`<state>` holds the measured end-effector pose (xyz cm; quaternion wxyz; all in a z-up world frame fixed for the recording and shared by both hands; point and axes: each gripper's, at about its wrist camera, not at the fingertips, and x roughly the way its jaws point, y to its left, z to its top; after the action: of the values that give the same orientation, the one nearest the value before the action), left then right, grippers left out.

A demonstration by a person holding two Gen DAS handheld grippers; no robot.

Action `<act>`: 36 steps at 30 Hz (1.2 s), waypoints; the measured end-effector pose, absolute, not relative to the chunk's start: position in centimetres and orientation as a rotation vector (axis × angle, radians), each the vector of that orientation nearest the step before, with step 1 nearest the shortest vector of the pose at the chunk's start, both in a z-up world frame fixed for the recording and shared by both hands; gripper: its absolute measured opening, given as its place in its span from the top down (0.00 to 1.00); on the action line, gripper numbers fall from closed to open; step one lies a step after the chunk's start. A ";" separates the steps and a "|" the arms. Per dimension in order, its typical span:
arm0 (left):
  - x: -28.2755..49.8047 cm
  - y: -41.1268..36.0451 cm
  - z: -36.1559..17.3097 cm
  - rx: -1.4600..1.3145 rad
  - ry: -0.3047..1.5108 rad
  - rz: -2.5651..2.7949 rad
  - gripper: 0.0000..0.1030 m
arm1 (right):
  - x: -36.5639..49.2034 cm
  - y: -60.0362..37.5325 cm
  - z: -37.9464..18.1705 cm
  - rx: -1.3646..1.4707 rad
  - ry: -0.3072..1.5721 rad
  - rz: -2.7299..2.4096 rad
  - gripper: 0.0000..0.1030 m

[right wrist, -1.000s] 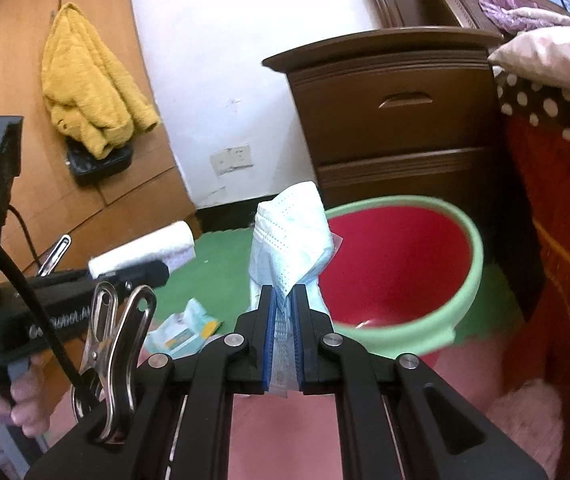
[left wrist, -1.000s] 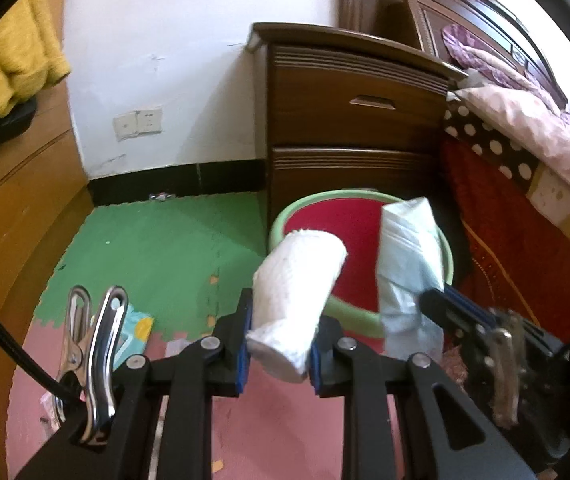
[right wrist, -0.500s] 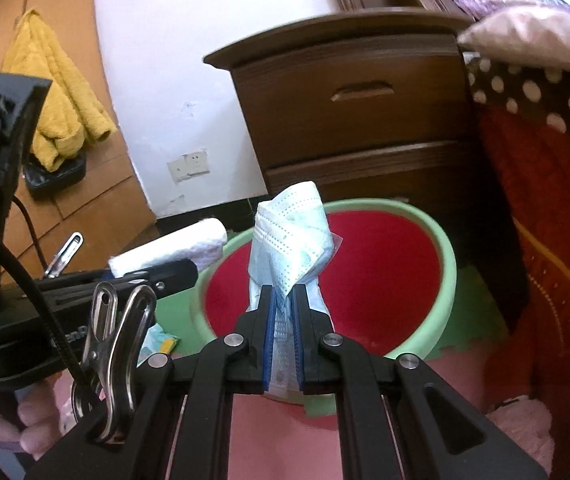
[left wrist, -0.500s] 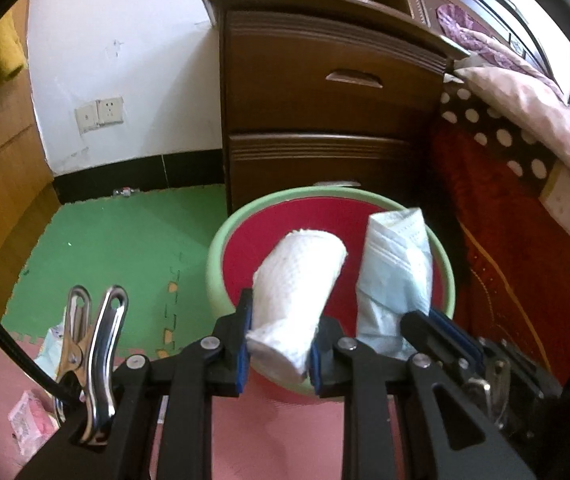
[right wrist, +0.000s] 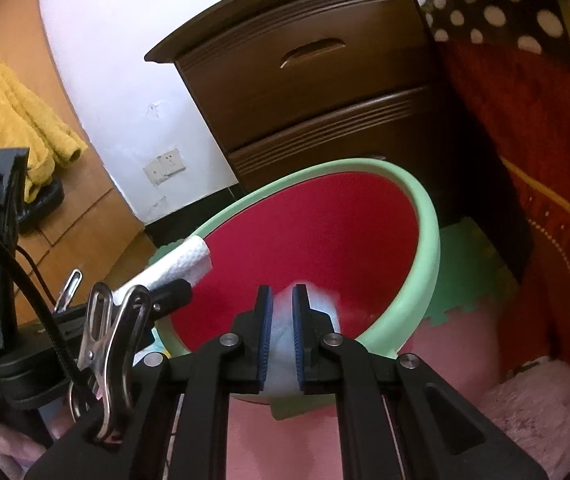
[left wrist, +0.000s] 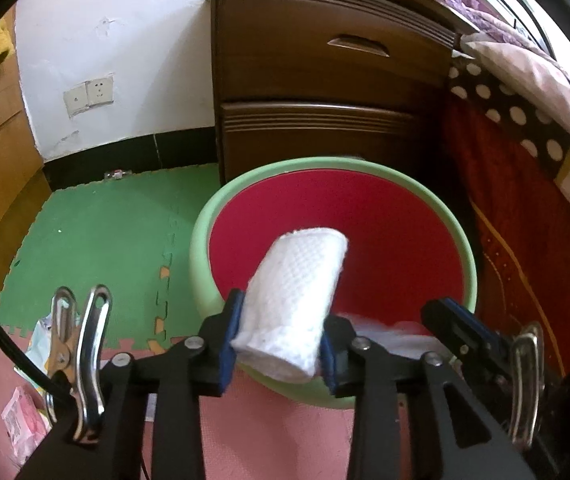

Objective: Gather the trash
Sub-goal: 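Open both tools to drop the bag and towel roll into the bucket, then move both tools back to the mat and close the right tool on the white plastic tray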

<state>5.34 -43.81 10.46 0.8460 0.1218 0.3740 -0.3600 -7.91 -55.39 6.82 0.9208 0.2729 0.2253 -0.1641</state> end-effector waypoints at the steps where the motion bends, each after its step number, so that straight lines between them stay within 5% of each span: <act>1: 5.2 -43.8 10.5 0.263 0.784 -0.761 0.61 | -7.9 -55.4 6.8 0.566 0.461 -0.336 0.86; 19: 4.4 -41.6 11.4 0.283 0.756 -0.753 0.59 | -9.1 -54.5 6.7 0.568 0.421 -0.327 0.80; 36: 6.0 -27.4 12.4 0.241 0.758 -0.504 0.58 | -8.9 -49.6 6.5 0.444 0.442 -0.254 0.76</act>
<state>6.00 -27.41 12.44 0.8911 0.1161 0.3652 -0.2429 -8.93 -49.61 6.55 0.9434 0.2180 0.2168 -0.1247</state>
